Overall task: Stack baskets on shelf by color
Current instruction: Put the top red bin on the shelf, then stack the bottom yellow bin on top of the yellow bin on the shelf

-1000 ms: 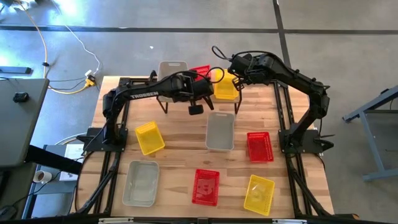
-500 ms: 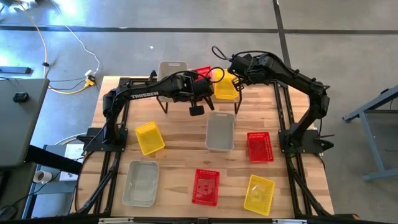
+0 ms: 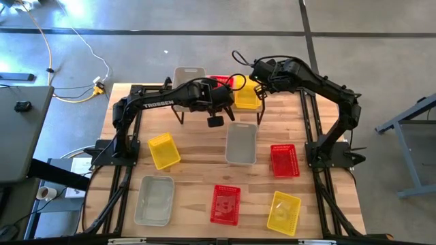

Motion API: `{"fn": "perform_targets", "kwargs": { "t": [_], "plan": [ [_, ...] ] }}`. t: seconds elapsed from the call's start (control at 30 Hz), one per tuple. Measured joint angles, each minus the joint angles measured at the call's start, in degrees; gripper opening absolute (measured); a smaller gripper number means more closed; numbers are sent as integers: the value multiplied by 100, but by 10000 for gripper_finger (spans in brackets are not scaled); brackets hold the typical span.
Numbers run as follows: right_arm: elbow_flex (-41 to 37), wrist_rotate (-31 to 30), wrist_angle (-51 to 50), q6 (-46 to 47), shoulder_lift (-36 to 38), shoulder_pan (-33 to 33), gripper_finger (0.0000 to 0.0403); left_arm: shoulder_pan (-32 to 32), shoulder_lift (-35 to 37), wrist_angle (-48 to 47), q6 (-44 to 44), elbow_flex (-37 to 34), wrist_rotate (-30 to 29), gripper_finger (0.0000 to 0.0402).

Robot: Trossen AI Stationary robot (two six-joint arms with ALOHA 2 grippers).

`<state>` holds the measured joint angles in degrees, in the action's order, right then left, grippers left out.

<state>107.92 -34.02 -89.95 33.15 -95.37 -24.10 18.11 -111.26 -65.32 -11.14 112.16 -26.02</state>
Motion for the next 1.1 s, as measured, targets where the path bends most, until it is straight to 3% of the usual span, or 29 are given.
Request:
{"fn": "perform_targets", "kwargs": {
  "t": [0.8,1.1],
  "plan": [
    [0,31,-4,-14,0,32,69,-53,0,130,-107,2,197,139],
    [0,22,-4,-2,0,390,69,-55,2,14,-256,4,147,152]
  ]
}}
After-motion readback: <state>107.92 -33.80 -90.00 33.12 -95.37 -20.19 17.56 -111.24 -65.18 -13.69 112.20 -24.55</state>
